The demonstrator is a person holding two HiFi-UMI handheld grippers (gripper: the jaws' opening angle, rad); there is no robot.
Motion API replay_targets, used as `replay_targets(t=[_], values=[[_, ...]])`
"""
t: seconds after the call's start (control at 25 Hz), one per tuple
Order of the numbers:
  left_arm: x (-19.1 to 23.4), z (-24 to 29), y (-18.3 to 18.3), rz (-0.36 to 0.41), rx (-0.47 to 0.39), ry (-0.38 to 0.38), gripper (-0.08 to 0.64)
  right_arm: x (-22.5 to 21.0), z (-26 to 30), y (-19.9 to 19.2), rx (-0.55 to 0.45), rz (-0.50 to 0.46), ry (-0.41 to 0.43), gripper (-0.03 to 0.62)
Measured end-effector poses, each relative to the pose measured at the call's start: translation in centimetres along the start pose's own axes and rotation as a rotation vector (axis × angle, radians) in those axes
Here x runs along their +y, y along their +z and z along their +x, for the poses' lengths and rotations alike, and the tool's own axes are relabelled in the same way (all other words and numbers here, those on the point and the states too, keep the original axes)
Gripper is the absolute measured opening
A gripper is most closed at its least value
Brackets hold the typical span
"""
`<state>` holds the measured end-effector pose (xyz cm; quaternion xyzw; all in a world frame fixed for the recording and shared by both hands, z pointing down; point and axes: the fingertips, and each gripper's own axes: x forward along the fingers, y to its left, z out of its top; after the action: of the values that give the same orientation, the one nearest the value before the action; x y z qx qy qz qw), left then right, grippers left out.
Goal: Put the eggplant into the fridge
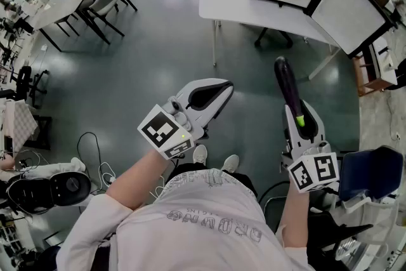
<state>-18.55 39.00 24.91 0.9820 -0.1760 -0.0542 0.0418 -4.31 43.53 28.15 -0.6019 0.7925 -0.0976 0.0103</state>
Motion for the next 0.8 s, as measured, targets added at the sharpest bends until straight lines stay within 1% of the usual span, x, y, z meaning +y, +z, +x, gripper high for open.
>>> replay_targets(t=[0.16, 0.4, 0.8], values=[[0.3, 0.3, 0.0, 0.000, 0.005, -0.003, 0.008, -0.3, 0.5, 0.3, -0.006, 0.000, 0.001, 0.141], [0.2, 1.4, -0.9, -0.009, 0.012, 0.005, 0.008, -1.8, 0.4, 0.2, -0.028, 0.030, 0.002, 0.143], [-1.5, 3.6, -2.3, -0.006, 0.021, 0.042, 0.008, -5.1, -1.6, -0.3, -0.028, 0.033, 0.029, 0.143]])
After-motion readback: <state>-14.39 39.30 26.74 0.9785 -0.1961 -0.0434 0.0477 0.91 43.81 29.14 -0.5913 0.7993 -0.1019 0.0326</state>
